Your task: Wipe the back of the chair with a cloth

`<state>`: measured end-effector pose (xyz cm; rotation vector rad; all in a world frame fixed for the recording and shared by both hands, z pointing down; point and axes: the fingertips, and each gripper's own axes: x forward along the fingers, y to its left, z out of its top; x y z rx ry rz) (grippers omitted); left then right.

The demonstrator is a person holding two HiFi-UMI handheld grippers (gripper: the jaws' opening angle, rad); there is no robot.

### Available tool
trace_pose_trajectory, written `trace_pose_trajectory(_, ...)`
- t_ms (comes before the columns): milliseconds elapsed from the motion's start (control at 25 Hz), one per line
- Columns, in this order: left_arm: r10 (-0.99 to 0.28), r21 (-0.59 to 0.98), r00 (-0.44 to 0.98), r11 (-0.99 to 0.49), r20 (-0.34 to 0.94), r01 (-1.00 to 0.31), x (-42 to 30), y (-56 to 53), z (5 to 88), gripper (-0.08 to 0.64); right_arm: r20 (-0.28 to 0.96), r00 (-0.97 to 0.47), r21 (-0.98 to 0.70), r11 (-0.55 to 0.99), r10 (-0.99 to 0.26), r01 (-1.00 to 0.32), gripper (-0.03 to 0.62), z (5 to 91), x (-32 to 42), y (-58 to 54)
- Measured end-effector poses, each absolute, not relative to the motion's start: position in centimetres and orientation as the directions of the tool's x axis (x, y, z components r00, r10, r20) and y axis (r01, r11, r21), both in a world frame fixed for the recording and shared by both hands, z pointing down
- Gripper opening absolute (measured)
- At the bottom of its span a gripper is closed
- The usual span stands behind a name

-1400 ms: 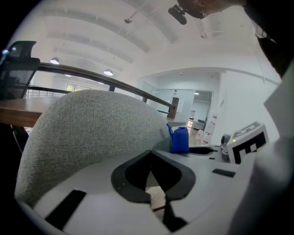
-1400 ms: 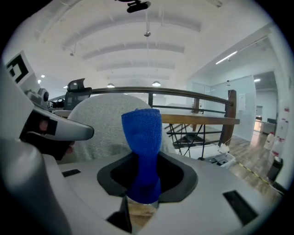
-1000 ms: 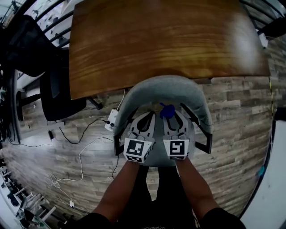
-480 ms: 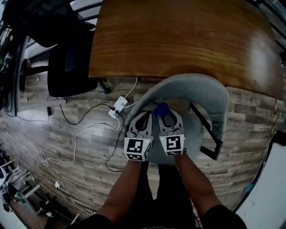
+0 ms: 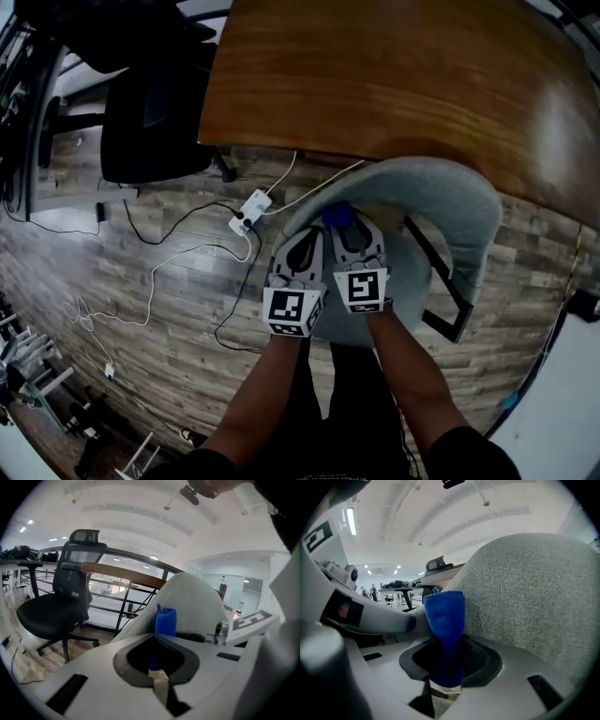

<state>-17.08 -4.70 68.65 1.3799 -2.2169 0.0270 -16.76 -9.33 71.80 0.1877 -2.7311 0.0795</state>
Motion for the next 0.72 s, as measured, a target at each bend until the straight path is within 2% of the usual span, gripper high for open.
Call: trace_pose_trajectory(720, -0.848, 0.240, -0.287, 0.422, 0.446, -0.874, -16.8, -8.1, 69.5, 0.006, 0.382, -0.887, -0.006, 0.959, -0.261, -0.284, 0.120, 72.7, -15.0, -14.8)
